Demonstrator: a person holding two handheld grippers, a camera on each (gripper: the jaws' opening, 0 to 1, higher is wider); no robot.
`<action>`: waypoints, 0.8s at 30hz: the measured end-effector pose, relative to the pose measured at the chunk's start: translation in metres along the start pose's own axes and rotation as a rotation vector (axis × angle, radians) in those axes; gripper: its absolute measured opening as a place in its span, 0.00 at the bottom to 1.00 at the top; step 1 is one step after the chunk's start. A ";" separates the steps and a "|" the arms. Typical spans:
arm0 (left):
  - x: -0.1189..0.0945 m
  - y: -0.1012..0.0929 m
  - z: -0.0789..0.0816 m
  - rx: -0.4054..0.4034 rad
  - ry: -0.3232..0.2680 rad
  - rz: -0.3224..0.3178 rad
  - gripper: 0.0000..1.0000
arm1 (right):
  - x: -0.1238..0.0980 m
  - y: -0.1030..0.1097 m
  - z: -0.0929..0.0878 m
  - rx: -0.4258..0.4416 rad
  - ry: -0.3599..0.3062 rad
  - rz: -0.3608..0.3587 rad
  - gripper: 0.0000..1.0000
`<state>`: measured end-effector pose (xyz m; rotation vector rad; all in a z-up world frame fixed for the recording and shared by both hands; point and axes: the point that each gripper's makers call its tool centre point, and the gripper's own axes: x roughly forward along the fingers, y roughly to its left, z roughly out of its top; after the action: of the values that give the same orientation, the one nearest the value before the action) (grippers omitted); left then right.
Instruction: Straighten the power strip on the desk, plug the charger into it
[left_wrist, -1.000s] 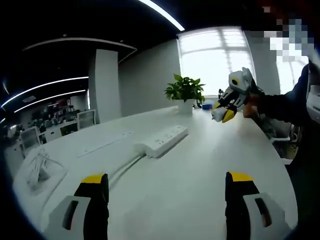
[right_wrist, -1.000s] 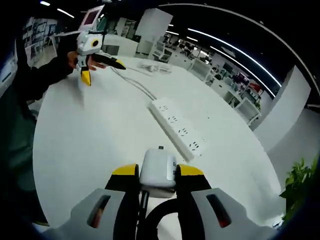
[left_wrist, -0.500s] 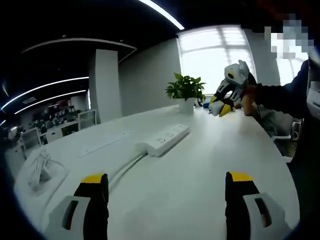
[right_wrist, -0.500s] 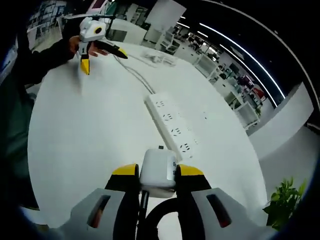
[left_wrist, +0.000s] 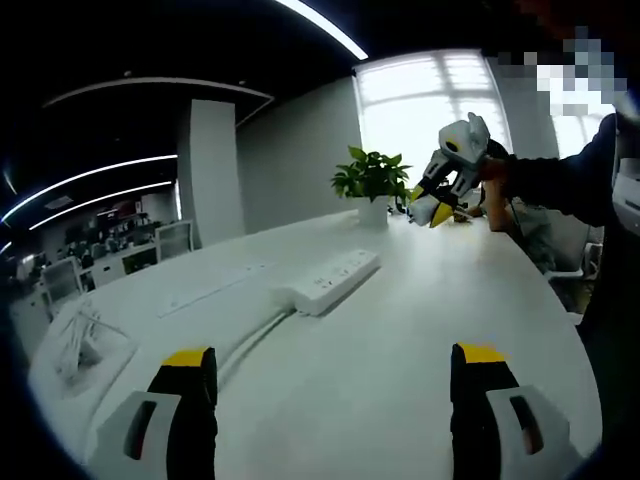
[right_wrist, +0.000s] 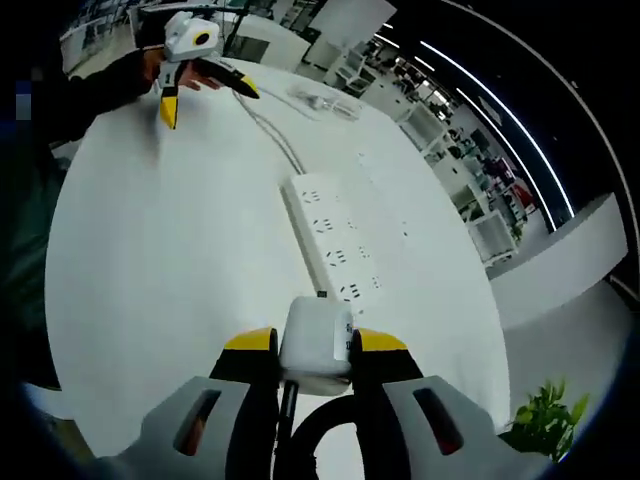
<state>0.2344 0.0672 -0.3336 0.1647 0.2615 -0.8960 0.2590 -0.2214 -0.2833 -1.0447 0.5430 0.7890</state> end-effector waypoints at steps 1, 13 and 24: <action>0.001 0.000 0.000 0.001 0.000 0.000 0.99 | 0.001 -0.001 -0.002 -0.013 0.021 -0.001 0.26; 0.006 -0.001 0.000 0.005 0.003 -0.006 0.99 | 0.006 -0.012 0.003 -0.123 0.108 0.015 0.26; 0.003 0.002 0.000 0.016 0.003 0.008 0.99 | 0.015 -0.022 0.006 -0.186 0.149 0.024 0.26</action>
<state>0.2377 0.0666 -0.3347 0.1816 0.2568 -0.8898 0.2858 -0.2177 -0.2793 -1.2776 0.6188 0.7976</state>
